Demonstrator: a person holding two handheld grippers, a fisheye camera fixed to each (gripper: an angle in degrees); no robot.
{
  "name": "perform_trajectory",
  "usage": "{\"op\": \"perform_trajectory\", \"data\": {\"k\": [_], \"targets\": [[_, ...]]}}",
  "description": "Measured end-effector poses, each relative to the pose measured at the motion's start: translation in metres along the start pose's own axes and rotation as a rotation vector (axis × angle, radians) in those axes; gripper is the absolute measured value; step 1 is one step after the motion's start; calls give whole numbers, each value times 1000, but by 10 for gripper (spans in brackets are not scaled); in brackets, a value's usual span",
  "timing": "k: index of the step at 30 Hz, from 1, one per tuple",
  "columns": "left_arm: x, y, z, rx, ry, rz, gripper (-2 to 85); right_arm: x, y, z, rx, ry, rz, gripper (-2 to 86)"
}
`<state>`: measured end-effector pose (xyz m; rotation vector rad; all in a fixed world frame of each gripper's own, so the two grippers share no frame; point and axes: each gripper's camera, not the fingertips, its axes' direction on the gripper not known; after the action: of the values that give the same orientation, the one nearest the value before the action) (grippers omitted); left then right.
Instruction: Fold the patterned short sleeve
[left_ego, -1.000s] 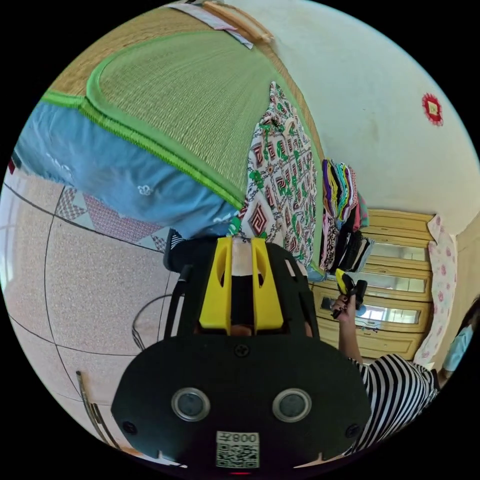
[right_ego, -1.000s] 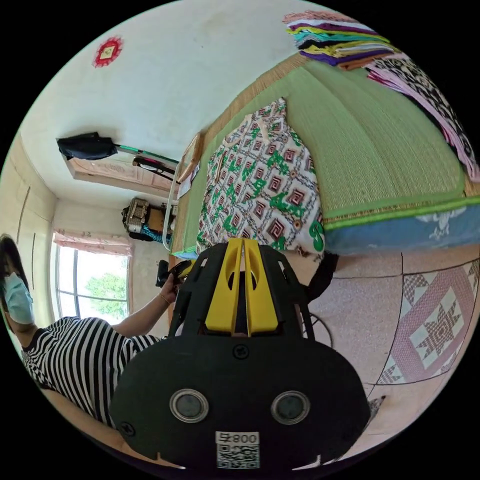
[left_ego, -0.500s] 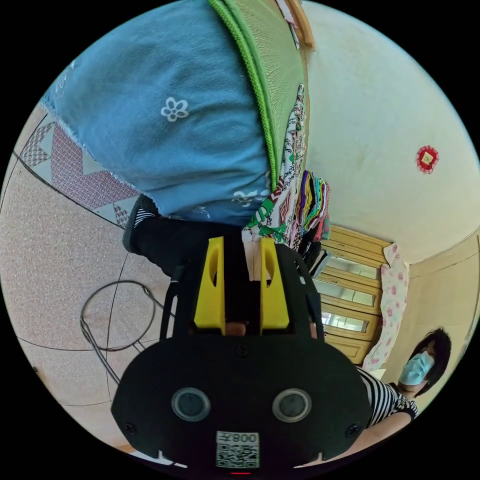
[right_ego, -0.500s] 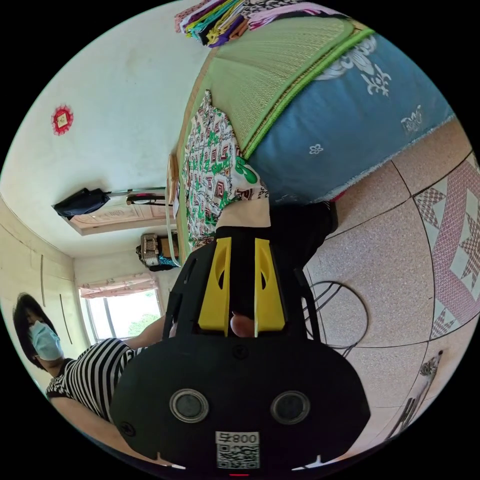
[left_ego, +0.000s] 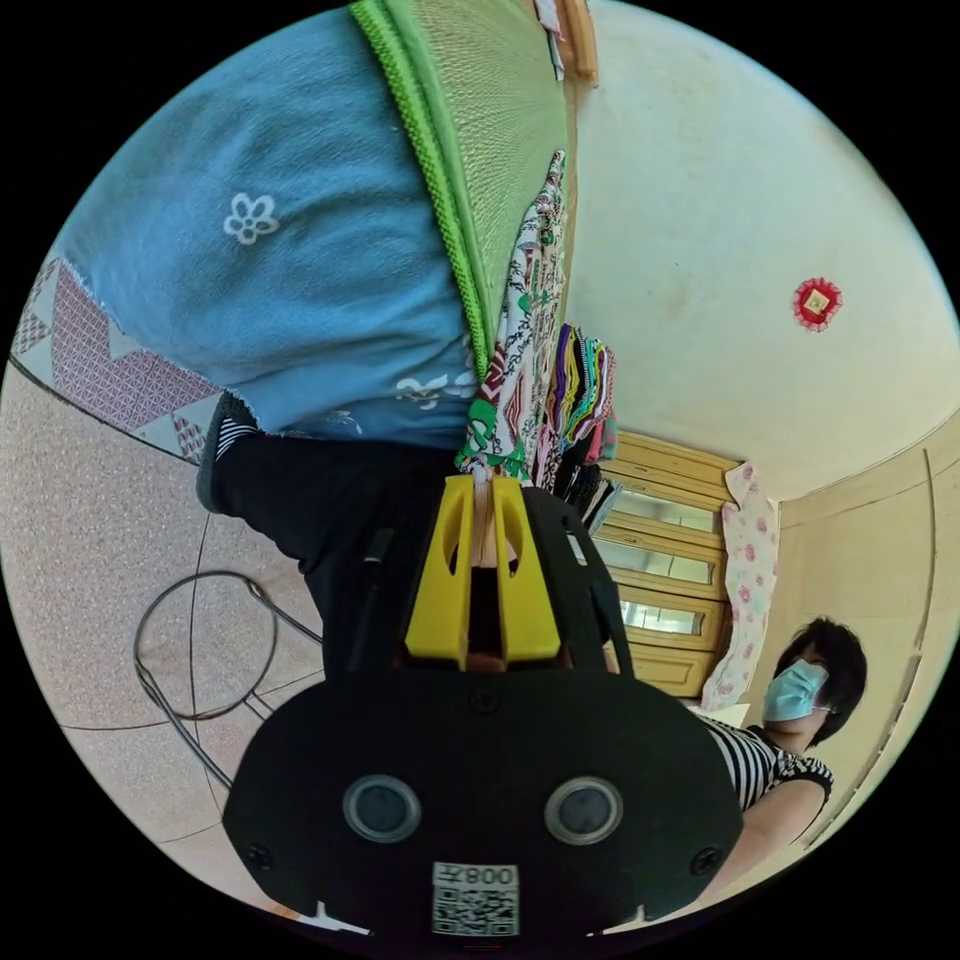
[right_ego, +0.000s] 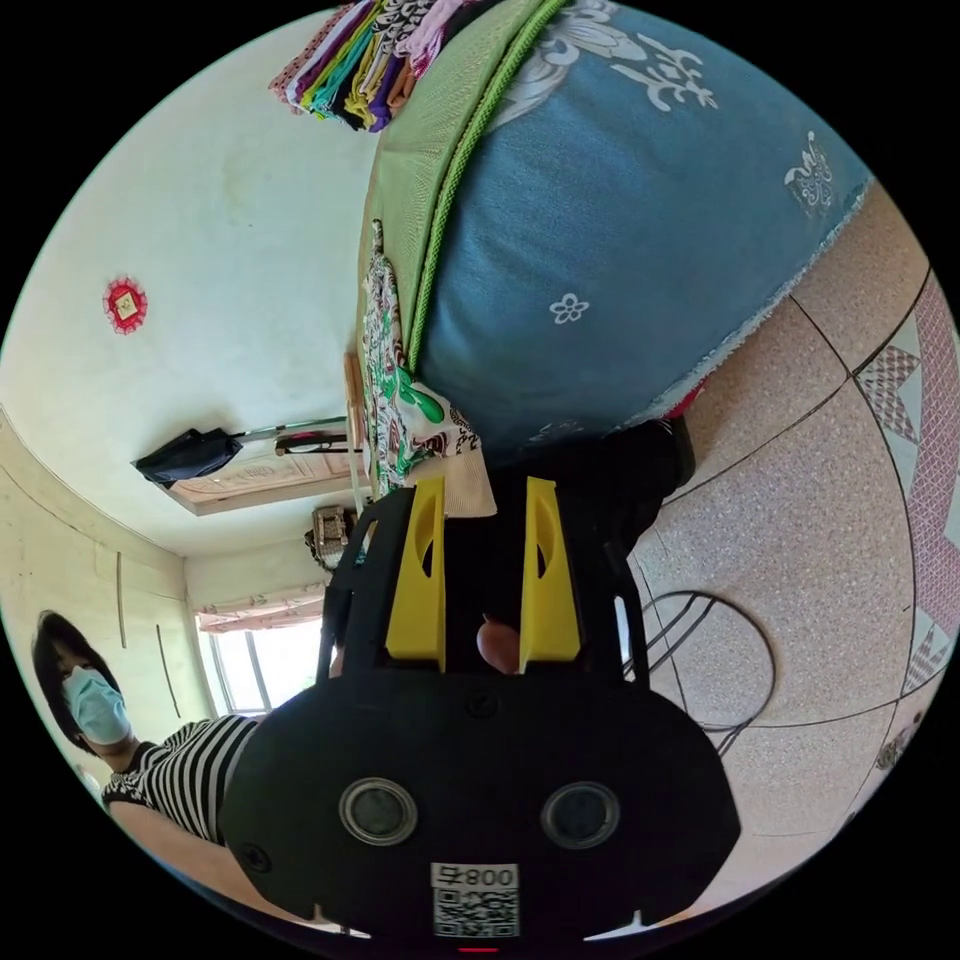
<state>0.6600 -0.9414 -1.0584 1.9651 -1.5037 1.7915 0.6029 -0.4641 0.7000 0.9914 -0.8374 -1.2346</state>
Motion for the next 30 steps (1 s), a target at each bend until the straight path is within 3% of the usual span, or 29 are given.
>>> {"op": "perform_trajectory", "data": {"k": [16,30], "targets": [[28,59,-42,27,-74,-1,33,54,-21,62,-89,-86,-68,81],[56,105,-99,74,-1,66,25,60,0,40,-82,-212,-195,7]]}}
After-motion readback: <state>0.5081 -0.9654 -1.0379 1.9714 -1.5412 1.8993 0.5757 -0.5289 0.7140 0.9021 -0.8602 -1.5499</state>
